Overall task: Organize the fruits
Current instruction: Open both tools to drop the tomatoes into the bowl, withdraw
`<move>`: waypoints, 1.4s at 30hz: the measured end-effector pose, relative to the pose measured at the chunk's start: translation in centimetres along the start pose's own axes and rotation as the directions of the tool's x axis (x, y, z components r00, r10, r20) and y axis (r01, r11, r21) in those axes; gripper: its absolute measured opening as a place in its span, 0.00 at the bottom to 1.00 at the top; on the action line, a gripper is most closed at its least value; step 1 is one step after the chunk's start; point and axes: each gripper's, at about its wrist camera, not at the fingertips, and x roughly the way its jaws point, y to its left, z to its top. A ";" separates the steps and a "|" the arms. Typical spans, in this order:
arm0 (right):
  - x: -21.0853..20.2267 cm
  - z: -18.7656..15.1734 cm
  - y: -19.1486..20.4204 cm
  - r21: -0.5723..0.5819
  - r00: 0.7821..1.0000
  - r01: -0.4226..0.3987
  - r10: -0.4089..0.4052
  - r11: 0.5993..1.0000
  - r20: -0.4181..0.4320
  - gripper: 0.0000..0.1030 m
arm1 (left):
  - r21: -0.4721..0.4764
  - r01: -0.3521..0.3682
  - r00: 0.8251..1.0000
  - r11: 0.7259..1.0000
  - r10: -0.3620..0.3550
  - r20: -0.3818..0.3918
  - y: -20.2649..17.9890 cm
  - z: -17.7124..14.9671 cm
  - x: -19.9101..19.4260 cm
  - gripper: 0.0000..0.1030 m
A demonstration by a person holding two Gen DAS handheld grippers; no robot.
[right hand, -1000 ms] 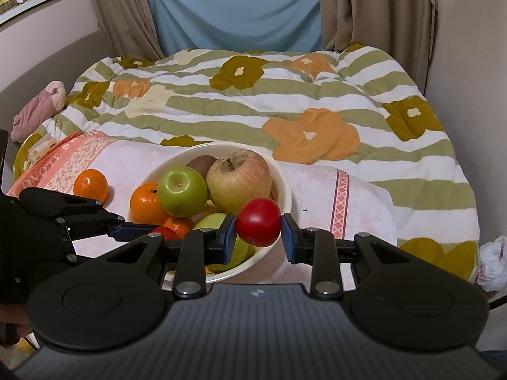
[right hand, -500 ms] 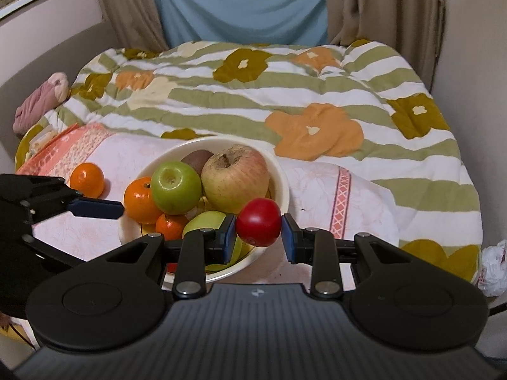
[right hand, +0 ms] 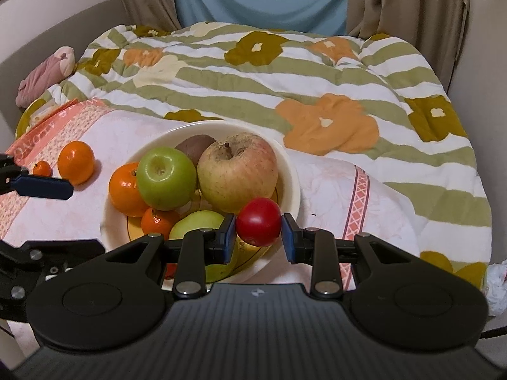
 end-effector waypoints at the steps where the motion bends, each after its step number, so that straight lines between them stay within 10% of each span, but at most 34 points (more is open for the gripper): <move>1: 0.1 0.0 0.0 0.002 1.000 0.004 -0.004 1.000 -0.001 0.45 | -0.001 -0.003 1.000 1.000 0.003 -0.001 0.1 -0.1 0.0 0.74; 7: -1.2 -0.3 -0.4 0.066 0.998 0.017 -0.021 0.998 0.056 0.94 | -0.010 -0.024 1.000 1.000 0.024 -0.003 0.2 -0.6 -0.5 0.74; 35: -13.2 0.3 6.7 0.115 0.983 0.112 -0.127 0.987 0.134 1.00 | -0.109 -0.119 0.979 0.987 0.135 0.154 3.5 -2.9 -12.0 0.74; 42: -14.8 0.0 10.3 0.128 0.974 0.146 -0.165 0.981 0.157 1.00 | -0.170 -0.201 0.953 0.965 0.233 0.193 6.2 -4.7 -14.7 0.99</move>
